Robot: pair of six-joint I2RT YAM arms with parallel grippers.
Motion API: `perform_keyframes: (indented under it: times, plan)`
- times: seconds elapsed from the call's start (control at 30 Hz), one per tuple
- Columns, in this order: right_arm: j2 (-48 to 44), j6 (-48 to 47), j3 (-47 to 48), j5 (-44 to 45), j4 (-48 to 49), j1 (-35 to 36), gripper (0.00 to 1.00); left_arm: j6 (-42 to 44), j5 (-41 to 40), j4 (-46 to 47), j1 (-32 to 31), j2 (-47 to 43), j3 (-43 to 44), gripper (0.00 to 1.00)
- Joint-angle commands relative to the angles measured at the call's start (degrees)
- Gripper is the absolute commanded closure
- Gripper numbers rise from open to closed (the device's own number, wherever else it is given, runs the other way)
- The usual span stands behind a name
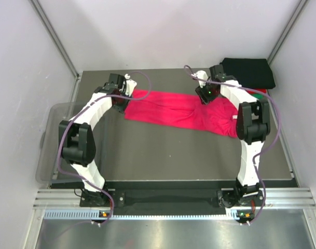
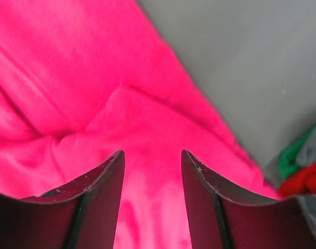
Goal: Fold and stack the t-shirts
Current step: Fold the tshirt
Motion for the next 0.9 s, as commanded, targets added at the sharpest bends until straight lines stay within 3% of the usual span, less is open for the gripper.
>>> perform_keyframes:
  times: [0.0,0.3,0.53,0.87]
  plan:
    - [-11.3,1.4,-4.2,1.2,1.6,-1.6,0.52,3.6,0.6,-1.9,0.1,-0.4,0.9,0.55]
    - [-26.3,-2.6,-20.3,-4.0,-5.6,-8.6,0.51,10.3,3.5,-2.2,-0.6,4.6,2.5,0.48]
    - [-32.2,-3.5,-27.2,-9.4,-8.8,-15.9,0.51,4.4,1.9,-7.2,-0.6,16.1,16.3,0.44]
    - [-35.5,-5.5,-32.8,-11.2,-8.6,-18.9,0.51,0.3,2.7,-8.5,-0.6,24.6,21.6,0.43]
